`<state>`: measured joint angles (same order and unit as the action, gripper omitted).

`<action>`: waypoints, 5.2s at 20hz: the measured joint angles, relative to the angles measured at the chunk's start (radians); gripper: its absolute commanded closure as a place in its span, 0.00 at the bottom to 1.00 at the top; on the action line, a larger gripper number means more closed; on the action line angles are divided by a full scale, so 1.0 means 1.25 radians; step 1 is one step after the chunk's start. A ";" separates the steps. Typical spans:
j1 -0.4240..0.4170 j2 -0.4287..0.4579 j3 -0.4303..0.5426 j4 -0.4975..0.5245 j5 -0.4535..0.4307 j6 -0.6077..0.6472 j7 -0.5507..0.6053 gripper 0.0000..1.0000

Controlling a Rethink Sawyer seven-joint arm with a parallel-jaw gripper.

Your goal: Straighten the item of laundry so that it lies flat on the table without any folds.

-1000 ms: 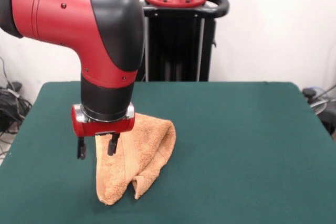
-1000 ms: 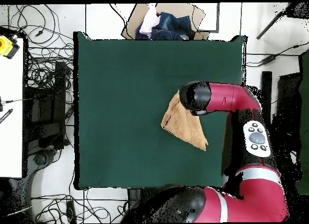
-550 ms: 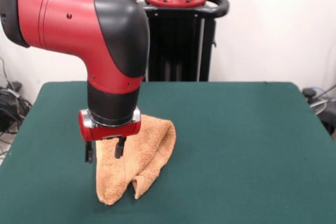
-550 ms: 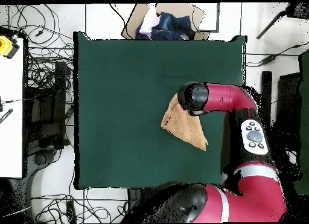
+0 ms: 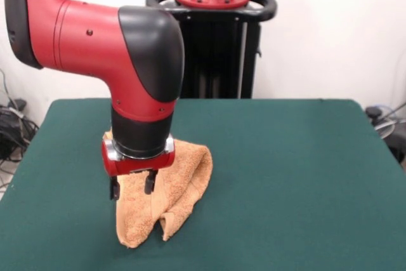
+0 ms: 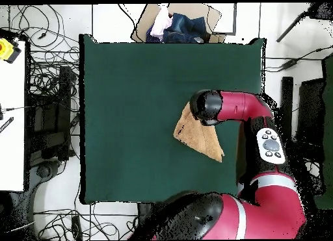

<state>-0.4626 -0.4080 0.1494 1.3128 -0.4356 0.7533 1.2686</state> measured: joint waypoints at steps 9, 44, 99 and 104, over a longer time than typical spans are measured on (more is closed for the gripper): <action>0.000 0.018 0.000 0.000 0.000 0.000 0.000 0.00; 0.031 0.083 0.029 -0.116 0.078 0.113 0.000 0.00; 0.084 0.120 0.034 -0.182 0.097 0.112 0.000 0.00; 0.084 0.120 0.034 -0.182 0.097 0.112 0.000 0.00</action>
<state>-0.3580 -0.2575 0.1918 1.0853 -0.3142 0.8938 1.2686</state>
